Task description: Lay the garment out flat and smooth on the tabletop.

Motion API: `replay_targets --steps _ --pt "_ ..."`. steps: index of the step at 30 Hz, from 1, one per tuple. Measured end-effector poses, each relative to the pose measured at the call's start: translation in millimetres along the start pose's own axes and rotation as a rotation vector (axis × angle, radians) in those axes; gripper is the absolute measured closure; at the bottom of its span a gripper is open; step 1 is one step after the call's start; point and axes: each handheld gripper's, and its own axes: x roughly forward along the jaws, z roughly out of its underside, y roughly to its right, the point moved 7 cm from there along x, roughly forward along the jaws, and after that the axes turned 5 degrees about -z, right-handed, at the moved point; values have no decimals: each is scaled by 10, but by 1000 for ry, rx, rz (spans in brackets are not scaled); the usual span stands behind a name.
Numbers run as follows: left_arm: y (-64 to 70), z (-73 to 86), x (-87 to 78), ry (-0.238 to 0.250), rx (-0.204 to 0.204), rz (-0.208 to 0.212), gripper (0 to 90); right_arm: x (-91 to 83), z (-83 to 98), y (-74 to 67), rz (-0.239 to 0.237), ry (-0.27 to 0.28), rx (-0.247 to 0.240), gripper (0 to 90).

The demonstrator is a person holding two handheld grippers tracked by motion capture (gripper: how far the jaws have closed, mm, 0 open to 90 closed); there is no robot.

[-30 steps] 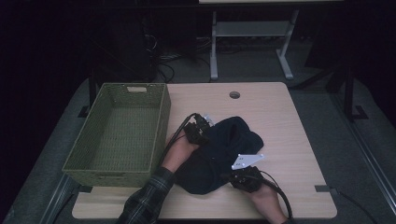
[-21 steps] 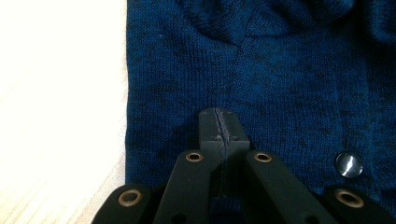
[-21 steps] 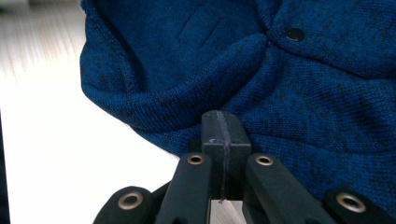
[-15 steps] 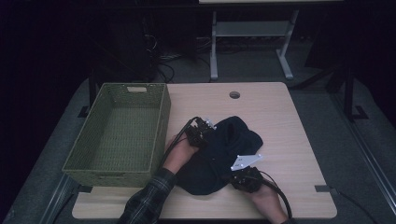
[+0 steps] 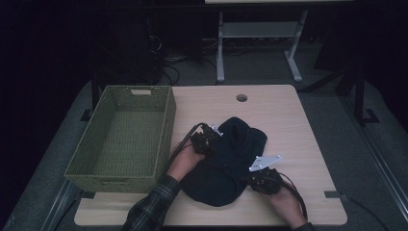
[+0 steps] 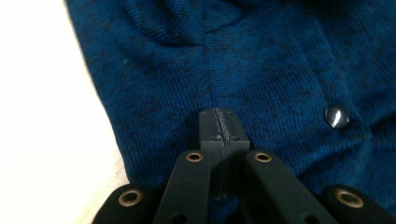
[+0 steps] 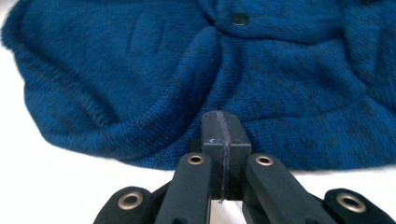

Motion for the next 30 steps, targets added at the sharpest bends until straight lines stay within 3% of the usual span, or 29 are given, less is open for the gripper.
replay_targets --steps 12,15,24,30 --pt "205 98 -48 11 22 85 899 -194 132 292 64 -6 58 900" --pt "252 124 -67 11 41 90 899 -224 154 346 71 -1 72 900" --pt "409 270 -197 8 51 116 897 -256 178 425 83 5 81 900" --pt "506 378 -206 0 62 124 897 -295 188 561 121 3 88 900"
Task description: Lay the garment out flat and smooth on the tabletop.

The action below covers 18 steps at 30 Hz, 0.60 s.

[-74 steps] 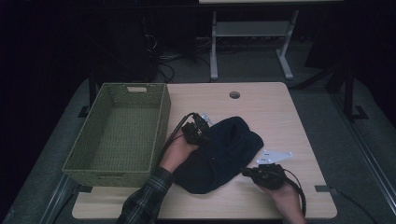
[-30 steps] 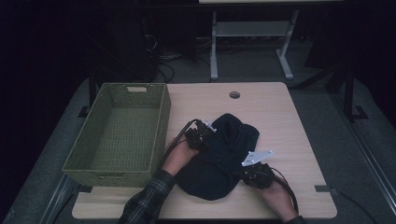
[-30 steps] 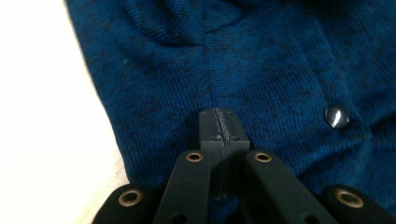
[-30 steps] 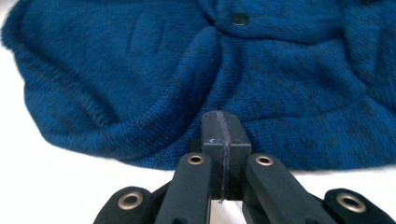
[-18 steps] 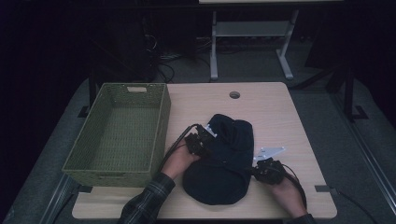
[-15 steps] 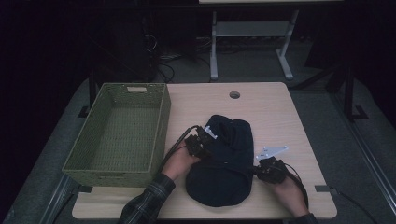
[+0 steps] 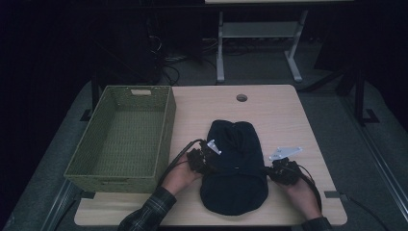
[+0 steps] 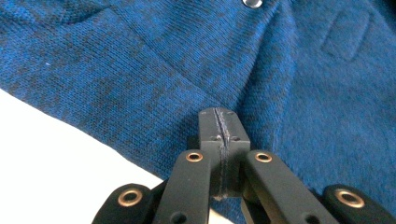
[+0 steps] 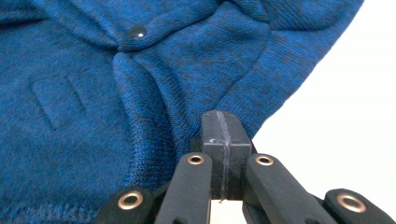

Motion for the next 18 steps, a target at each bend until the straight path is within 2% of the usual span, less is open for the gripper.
replay_targets --steps 3,6,9,12,15,18 --pt "25 28 -2 17 -10 -17 900 -5 2 27 3 2 4 900" --pt "45 67 -23 8 -8 -32 900 -3 1 23 14 -3 -9 900" --pt "68 114 -41 17 -14 -37 900 -23 6 58 34 -27 -24 900" --pt "115 152 -58 17 -24 -27 900 -36 15 92 24 -26 -12 900" --pt "191 186 -66 25 -26 1 900 -49 30 74 30 -34 -13 900" --pt "213 192 -71 26 -10 -13 900 -67 57 32 16 -41 -14 900"
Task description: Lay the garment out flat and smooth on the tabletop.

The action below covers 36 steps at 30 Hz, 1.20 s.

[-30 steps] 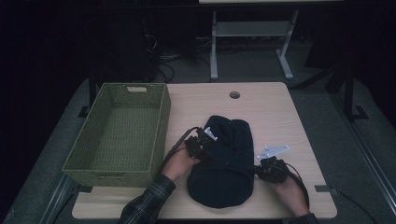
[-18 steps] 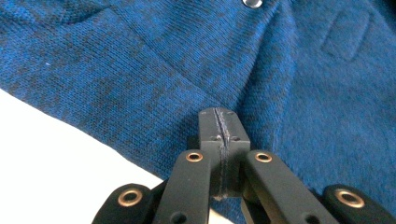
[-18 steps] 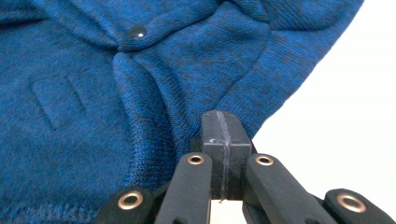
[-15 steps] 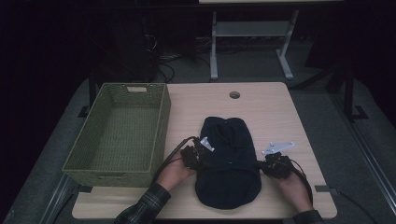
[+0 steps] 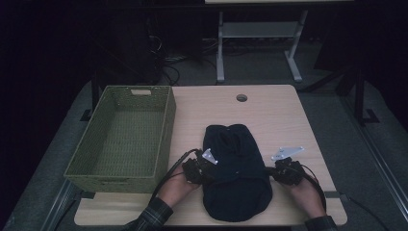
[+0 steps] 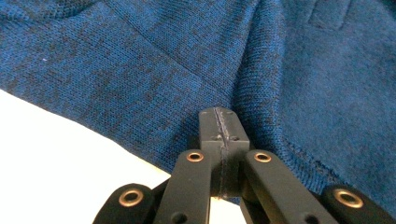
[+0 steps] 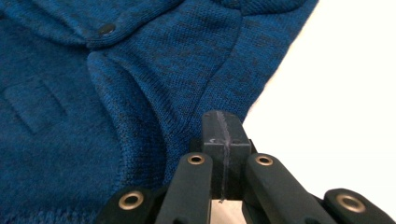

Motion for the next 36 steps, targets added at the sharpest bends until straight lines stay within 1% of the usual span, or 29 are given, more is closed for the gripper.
replay_targets --steps 3,4,8,12,13,16,17,18,19,20,22,23,24,26,27,28,29,30,31,32,33,35,36 --pt "-3 -2 2 1 -3 4 900 -33 43 -52 -22 -10 3 900" --pt "-3 -1 2 2 -3 4 900 -33 43 -52 -22 -10 3 900" --pt "21 -8 5 0 5 0 900 -80 112 -132 -26 -18 -7 900" --pt "64 -19 12 -2 14 14 900 -93 129 -161 -25 -23 -16 900" --pt "75 -23 15 -2 18 15 900 -110 154 -176 -29 -23 -9 900" --pt "82 -49 4 -2 28 14 900 -128 160 -175 -37 -20 -15 900" --pt "60 -68 -14 8 24 10 900 -137 142 -172 -38 -8 -18 900" --pt "31 -94 -28 18 15 3 900 -169 59 -149 -38 40 -21 900" --pt "-7 -121 -44 27 13 -9 900 -169 59 -149 -38 40 -21 900" --pt "-46 -152 -53 39 4 -23 900 -180 9 -130 -36 58 -19 900" --pt "-136 -216 -66 59 -8 -47 900 -169 -94 -58 -16 74 -24 900" --pt "-189 -250 -65 68 -21 -58 900 -147 -144 -15 -12 84 -23 900" --pt "-247 -279 -62 68 -24 -71 899 -122 -189 24 -13 89 -14 900" --pt "-361 -345 -50 87 -51 -103 899 -61 -270 115 4 84 -13 900" --pt "-422 -369 -48 85 -60 -118 899 -36 -315 162 11 100 -7 900" --pt "-481 -394 -38 91 -70 -129 899 -3 -353 211 8 103 6 900" --pt "-533 -423 -25 103 -87 -130 899 32 -388 261 17 96 13 900" --pt "-578 -447 -4 106 -99 -131 900 65 -427 306 27 109 17 900" --pt "-618 -469 23 107 -103 -136 899 97 -462 344 22 125 29 900" --pt "-653 -485 56 103 -107 -139 899 140 -487 376 9 116 45 900" --pt "-684 -495 94 98 -110 -138 899 186 -509 403 12 105 42 900" --pt "-741 -475 194 59 -106 -154 900 277 -525 436 29 86 38 900" --pt "-752 -460 230 55 -115 -133 900 322 -513 441 37 63 33 900"
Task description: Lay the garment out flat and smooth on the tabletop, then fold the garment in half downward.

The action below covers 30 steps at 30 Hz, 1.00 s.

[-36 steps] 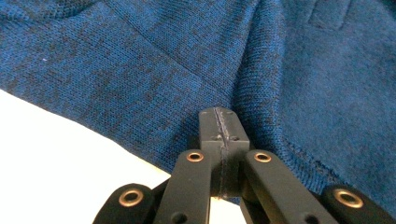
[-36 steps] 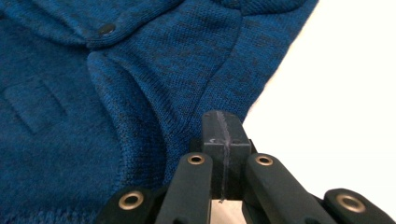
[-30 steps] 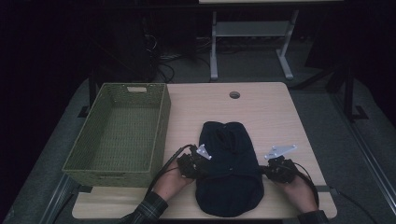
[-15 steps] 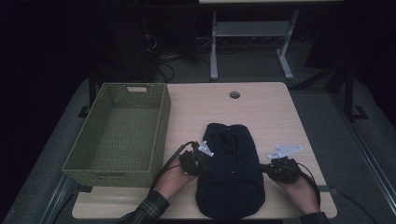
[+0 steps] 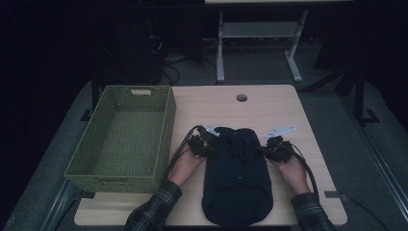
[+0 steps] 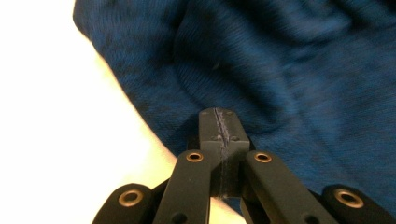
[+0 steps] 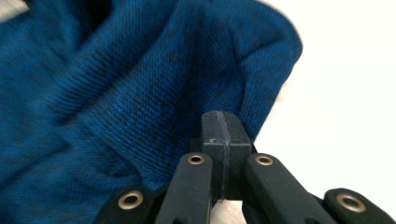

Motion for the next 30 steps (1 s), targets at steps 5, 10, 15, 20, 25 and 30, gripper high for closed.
replay_targets --steps 5,10,15,20,25,30 --pt "12 30 -18 5 -3 16 900 1 36 -9 14 -24 -22 900" --pt "123 71 -44 -3 14 44 900 -60 99 -27 14 -47 -35 900" --pt "243 111 -73 -9 44 47 900 -132 178 -58 4 -57 -46 900" --pt "253 114 -78 -10 43 46 900 -163 214 -78 -10 -58 -41 900" --pt "225 89 -97 -10 47 57 891 -185 181 -75 -37 -55 -44 879" --pt "141 47 -147 -2 32 68 783 -257 104 -24 -61 -20 -26 784"
